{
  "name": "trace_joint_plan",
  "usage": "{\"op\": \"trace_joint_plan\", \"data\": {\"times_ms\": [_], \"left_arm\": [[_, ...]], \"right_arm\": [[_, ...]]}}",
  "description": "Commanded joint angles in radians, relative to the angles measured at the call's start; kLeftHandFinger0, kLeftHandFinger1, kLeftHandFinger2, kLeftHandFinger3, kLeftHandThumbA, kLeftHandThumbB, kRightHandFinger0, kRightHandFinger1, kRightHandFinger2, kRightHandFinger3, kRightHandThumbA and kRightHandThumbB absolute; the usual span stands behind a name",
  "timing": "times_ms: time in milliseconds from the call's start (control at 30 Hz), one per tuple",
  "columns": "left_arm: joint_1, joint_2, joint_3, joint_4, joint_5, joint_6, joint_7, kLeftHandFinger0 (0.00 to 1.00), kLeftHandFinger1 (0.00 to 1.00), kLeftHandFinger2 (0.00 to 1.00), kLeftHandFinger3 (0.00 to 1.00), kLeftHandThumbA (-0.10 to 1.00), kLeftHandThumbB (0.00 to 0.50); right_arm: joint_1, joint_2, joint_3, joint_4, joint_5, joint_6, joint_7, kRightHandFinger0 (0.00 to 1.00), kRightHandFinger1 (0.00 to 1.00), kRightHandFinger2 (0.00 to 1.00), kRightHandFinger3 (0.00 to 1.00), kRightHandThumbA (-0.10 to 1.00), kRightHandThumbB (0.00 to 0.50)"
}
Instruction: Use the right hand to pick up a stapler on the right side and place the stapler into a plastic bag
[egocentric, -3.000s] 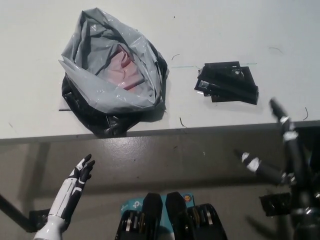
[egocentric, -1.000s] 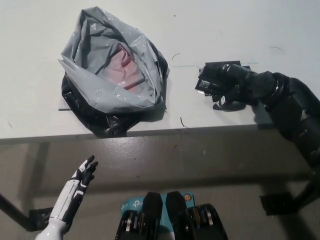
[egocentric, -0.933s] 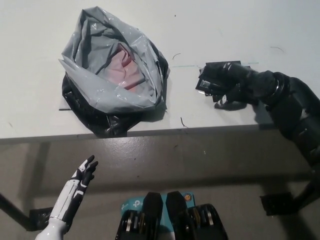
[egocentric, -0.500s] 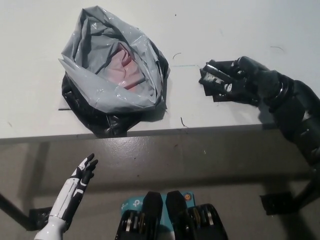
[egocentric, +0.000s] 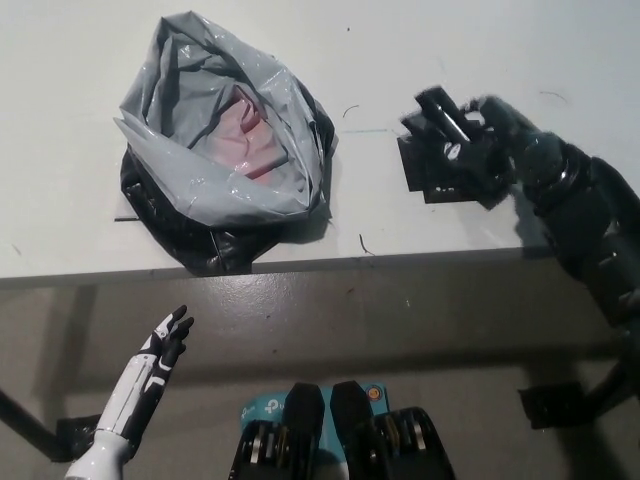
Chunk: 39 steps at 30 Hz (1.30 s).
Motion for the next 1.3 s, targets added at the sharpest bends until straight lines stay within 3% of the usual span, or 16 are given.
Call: {"op": "trace_joint_plan", "data": {"times_ms": [0, 67, 100, 133, 200, 233, 333, 467, 567, 600, 633, 667, 733, 900, 1100, 1267], "left_arm": [[-0.014, 0.014, 0.006, -0.014, 0.003, -0.03, -0.009, 1.0, 1.0, 1.0, 1.0, 1.0, 0.362], [-0.015, 0.014, 0.005, -0.013, -0.001, -0.025, -0.012, 1.0, 1.0, 1.0, 1.0, 1.0, 0.366], [-0.014, 0.013, 0.005, -0.014, 0.001, -0.025, -0.011, 1.0, 1.0, 1.0, 1.0, 1.0, 0.359], [-0.014, 0.013, 0.005, -0.013, 0.001, -0.026, -0.011, 1.0, 1.0, 1.0, 1.0, 1.0, 0.359], [-0.012, 0.015, 0.004, -0.011, 0.001, -0.026, -0.012, 1.0, 1.0, 1.0, 1.0, 1.0, 0.366], [-0.01, 0.014, 0.004, -0.011, 0.003, -0.027, -0.011, 1.0, 1.0, 1.0, 1.0, 1.0, 0.364], [-0.009, 0.014, 0.005, -0.013, 0.006, -0.026, -0.008, 1.0, 1.0, 1.0, 1.0, 1.0, 0.36], [-0.01, 0.017, 0.008, -0.013, -0.005, -0.031, -0.014, 1.0, 1.0, 1.0, 1.0, 1.0, 0.357], [-0.017, 0.021, 0.007, -0.012, -0.003, -0.03, -0.016, 1.0, 1.0, 1.0, 1.0, 1.0, 0.36], [-0.016, 0.022, 0.006, -0.016, -0.002, -0.025, -0.016, 1.0, 1.0, 1.0, 1.0, 1.0, 0.35], [-0.015, 0.023, 0.006, -0.017, -0.002, -0.024, -0.017, 1.0, 1.0, 1.0, 1.0, 1.0, 0.348], [-0.014, 0.023, 0.005, -0.017, -0.003, -0.025, -0.017, 1.0, 1.0, 1.0, 1.0, 1.0, 0.347], [-0.015, 0.025, 0.001, -0.016, 0.001, -0.033, -0.019, 1.0, 1.0, 1.0, 1.0, 1.0, 0.338], [-0.015, 0.027, 0.001, -0.021, 0.006, -0.033, -0.017, 1.0, 1.0, 1.0, 1.0, 1.0, 0.343], [-0.019, 0.027, 0.003, -0.029, -0.005, -0.027, -0.022, 1.0, 1.0, 1.0, 1.0, 1.0, 0.356], [-0.019, 0.026, 0.0, -0.038, 0.006, -0.023, -0.02, 1.0, 1.0, 1.0, 1.0, 1.0, 0.337]], "right_arm": [[-0.162, 0.025, -0.049, -0.104, 0.052, 0.015, -0.034, 0.12, 0.47, 0.7, 0.61, 0.17, 0.171], [-0.191, 0.045, -0.06, -0.146, 0.058, 0.033, -0.016, 0.09, 0.45, 0.69, 0.62, 0.15, 0.157], [-0.21, 0.062, -0.06, -0.177, 0.057, 0.047, -0.003, 0.19, 0.57, 0.83, 0.66, 0.15, 0.171], [-0.221, 0.07, -0.055, -0.186, 0.05, 0.05, -0.003, 0.34, 0.63, 0.78, 0.63, 0.15, 0.177], [-0.252, 0.098, -0.038, -0.198, 0.029, 0.06, -0.012, 0.17, 0.42, 0.55, 0.55, 0.15, 0.181], [-0.262, 0.108, -0.031, -0.201, 0.023, 0.059, -0.015, 0.12, 0.38, 0.55, 0.52, 0.23, 0.203], [-0.295, 0.145, -0.015, -0.208, 0.011, 0.065, -0.016, 0.05, 0.3, 0.48, 0.44, 0.14, 0.179], [-0.328, 0.201, -0.009, -0.209, 0.017, 0.069, -0.012, 0.0, 0.25, 0.52, 0.33, 0.17, 0.185], [-0.345, 0.231, 0.004, -0.2, 0.007, 0.073, -0.021, 0.0, 0.24, 0.54, 0.39, 0.18, 0.192], [-0.354, 0.249, 0.015, -0.188, -0.002, 0.083, -0.02, 0.27, 0.51, 0.74, 0.7, 0.2, 0.19], [-0.36, 0.262, 0.021, -0.18, -0.007, 0.094, -0.021, 0.3, 0.49, 0.66, 0.68, 0.19, 0.194], [-0.362, 0.275, 0.018, -0.165, -0.001, 0.089, -0.029, 0.14, 0.33, 0.44, 0.46, 0.15, 0.195], [-0.366, 0.306, 0.018, -0.118, 0.003, 0.061, -0.055, 0.02, 0.19, 0.3, 0.19, 0.12, 0.193], [-0.374, 0.357, 0.026, -0.011, -0.001, 0.009, -0.098, 0.08, 0.25, 0.41, 0.18, 0.06, 0.204], [-0.361, 0.391, 0.055, 0.087, -0.02, -0.027, -0.145, 0.0, 0.11, 0.35, 0.21, 0.02, 0.202], [-0.326, 0.409, 0.085, 0.119, -0.035, -0.035, -0.154, 0.04, 0.23, 0.47, 0.29, 0.03, 0.219]]}}
